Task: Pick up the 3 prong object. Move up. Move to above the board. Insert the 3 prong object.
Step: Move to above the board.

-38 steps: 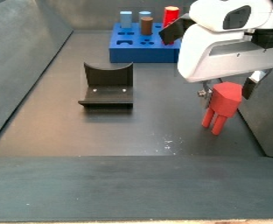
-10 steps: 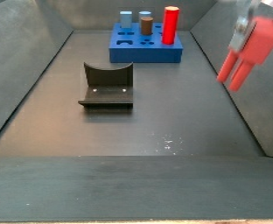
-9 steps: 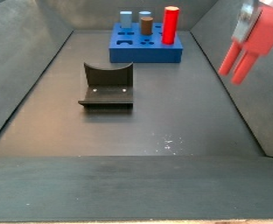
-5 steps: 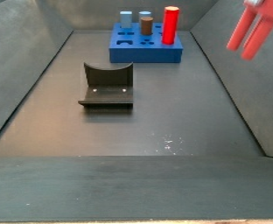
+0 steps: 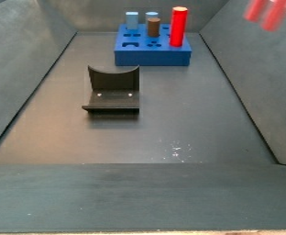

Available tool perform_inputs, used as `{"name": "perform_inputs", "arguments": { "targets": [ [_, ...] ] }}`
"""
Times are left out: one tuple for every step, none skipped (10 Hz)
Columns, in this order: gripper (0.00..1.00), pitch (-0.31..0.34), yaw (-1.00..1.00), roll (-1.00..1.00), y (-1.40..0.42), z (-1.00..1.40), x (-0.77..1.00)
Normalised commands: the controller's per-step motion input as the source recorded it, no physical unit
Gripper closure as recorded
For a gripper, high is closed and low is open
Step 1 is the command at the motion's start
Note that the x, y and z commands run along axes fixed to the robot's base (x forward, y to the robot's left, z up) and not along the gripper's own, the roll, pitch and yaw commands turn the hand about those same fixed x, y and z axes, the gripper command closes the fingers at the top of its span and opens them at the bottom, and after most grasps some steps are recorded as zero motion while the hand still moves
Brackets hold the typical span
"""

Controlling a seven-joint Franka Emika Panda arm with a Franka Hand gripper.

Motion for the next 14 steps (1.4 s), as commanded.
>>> {"name": "perform_inputs", "arguments": {
  "targets": [
    [1.0,0.276,-1.0,0.45,-1.0,0.05,0.33],
    [1.0,0.22,-0.81,0.31,-1.0,0.05,0.33],
    [1.0,0.176,-0.58,0.19,-1.0,0.05,0.33],
    [1.0,0.153,-0.29,0.09,-1.0,0.05,0.34],
    [1.0,0.143,-0.14,0.01,-1.0,0.06,0.35],
    [1.0,0.145,-0.05,-0.01,-1.0,0.06,0.35],
    [1.0,0.146,-0.03,-0.01,-1.0,0.06,0.36],
    [1.0,0.147,-0.01,-0.01,-1.0,0.06,0.37],
    [1.0,0.147,0.0,-0.01,-1.0,0.07,0.37],
    [1.0,0.144,0.0,-0.01,-1.0,0.07,0.38],
    [1.0,0.138,0.01,0.0,-1.0,0.07,0.39],
    [1.0,0.136,0.01,0.01,-1.0,0.08,0.4],
    [1.0,0.136,0.01,-0.01,-1.0,0.08,0.41],
    [1.0,0.143,0.01,0.01,-1.0,0.09,0.42]
  ]
}}
